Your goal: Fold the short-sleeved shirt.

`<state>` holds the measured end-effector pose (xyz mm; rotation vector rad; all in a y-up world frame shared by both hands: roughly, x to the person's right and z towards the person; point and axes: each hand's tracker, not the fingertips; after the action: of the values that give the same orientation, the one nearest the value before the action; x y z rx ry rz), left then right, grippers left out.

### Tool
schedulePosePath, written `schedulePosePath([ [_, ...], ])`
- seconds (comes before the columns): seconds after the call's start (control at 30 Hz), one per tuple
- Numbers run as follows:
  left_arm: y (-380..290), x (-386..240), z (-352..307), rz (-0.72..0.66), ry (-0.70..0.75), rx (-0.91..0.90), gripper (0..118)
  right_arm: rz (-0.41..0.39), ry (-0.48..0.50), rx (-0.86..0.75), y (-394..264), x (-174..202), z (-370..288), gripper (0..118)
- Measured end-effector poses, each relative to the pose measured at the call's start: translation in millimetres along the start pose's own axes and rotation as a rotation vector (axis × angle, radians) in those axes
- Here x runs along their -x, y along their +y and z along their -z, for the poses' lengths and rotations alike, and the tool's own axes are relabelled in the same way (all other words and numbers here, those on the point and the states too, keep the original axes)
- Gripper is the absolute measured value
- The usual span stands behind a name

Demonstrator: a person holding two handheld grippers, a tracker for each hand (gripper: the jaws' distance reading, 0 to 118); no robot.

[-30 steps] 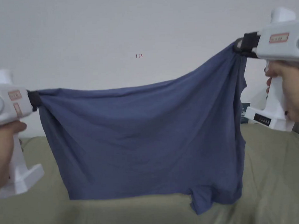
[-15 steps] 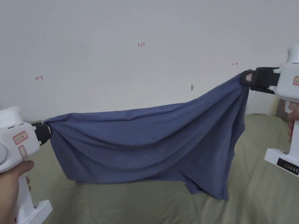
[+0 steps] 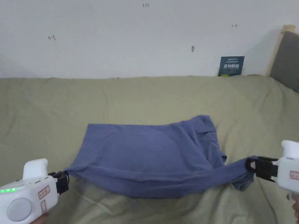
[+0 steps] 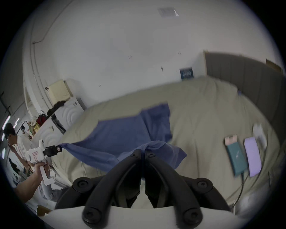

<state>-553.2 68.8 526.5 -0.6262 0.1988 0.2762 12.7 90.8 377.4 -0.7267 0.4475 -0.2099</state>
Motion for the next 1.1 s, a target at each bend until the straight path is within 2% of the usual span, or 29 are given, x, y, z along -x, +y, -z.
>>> schedulePosePath([
  [0.07, -20, 1, 8, 0.01, 0.009, 0.097, 3, 0.011, -0.042, 0.072, -35, -6, 10, 4],
  [0.13, -31, 2, 14, 0.011, 0.028, 0.121, 3, -0.016, -0.061, 0.12, -56, -4, 19, 4],
  [0.17, -33, 2, 14, 0.008, 0.026, 0.118, 5, -0.032, -0.088, 0.131, -60, -3, 22, 5],
  [0.2, -33, 9, 21, 0.003, 0.024, 0.124, 11, -0.037, -0.094, 0.125, -62, -2, 23, 9],
  [0.23, -32, 10, 22, -0.007, 0.019, 0.129, 43, -0.036, -0.089, 0.118, -62, -3, 25, 40],
  [0.27, -30, 12, 21, -0.024, 0.004, 0.138, 43, -0.023, -0.098, 0.089, -60, -3, 23, 40],
  [0.33, -27, 10, 5, -0.014, 0.0, 0.112, 70, -0.035, -0.085, 0.062, -51, -1, 16, 65],
  [0.37, -26, 9, -7, -0.007, -0.007, 0.09, 108, -0.068, -0.065, 0.051, -47, 5, 10, 103],
  [0.4, -25, 8, -22, -0.004, -0.032, 0.044, 118, -0.09, -0.066, 0.014, -44, 12, -4, 118],
  [0.43, -24, 6, -44, -0.015, -0.026, 0.04, 116, -0.111, -0.031, -0.041, -42, 20, -14, 118],
  [0.53, -30, -7, -95, 0.108, -0.044, -0.059, 117, -0.165, 0.005, -0.05, -43, 55, -65, 118],
  [0.6, -42, -21, -122, 0.206, -0.02, -0.038, 117, -0.241, -0.042, -0.051, -50, 77, -84, 118],
  [0.63, -49, -26, -130, 0.243, -0.009, -0.03, 117, -0.267, -0.035, -0.047, -59, 75, -78, 118],
  [0.7, -64, -32, -138, 0.26, 0.024, -0.022, 115, -0.268, -0.006, -0.059, -72, 83, -86, 113],
  [0.73, -75, -23, -133, 0.26, 0.029, -0.006, 106, -0.262, -0.009, -0.064, -78, 86, -88, 94],
  [0.77, -79, -20, -131, 0.258, 0.024, 0.031, 84, -0.254, -0.024, -0.069, -83, 87, -87, 62],
  [0.8, -82, -18, -128, 0.238, 0.032, 0.068, 43, -0.25, -0.052, -0.062, -86, 89, -85, 18],
  [0.83, -84, -15, -121, 0.227, 0.063, 0.092, 0, -0.237, -0.107, -0.048, -88, 89, -81, 0],
  [0.87, -83, -12, -113, 0.223, 0.089, 0.113, 0, -0.204, -0.134, -0.061, -90, 88, -82, 0],
  [0.93, -81, -1, -102, 0.197, 0.051, 0.13, 0, -0.143, -0.027, -0.007, -87, 76, -74, 0],
  [0.97, -79, 4, -95, 0.172, 0.051, 0.134, 0, -0.136, -0.051, -0.003, -86, 75, -71, 0],
  [1.03, -70, 8, -79, 0.18, 0.054, 0.131, 0, -0.178, -0.088, 0.005, -84, 81, -66, 0],
  [1.07, -67, 11, -69, 0.188, 0.06, 0.127, 8, -0.184, -0.091, 0.014, -83, 83, -62, 0],
  [1.1, -64, 15, -58, 0.198, 0.061, 0.108, 44, -0.183, -0.098, 0.017, -81, 83, -60, 0],
])
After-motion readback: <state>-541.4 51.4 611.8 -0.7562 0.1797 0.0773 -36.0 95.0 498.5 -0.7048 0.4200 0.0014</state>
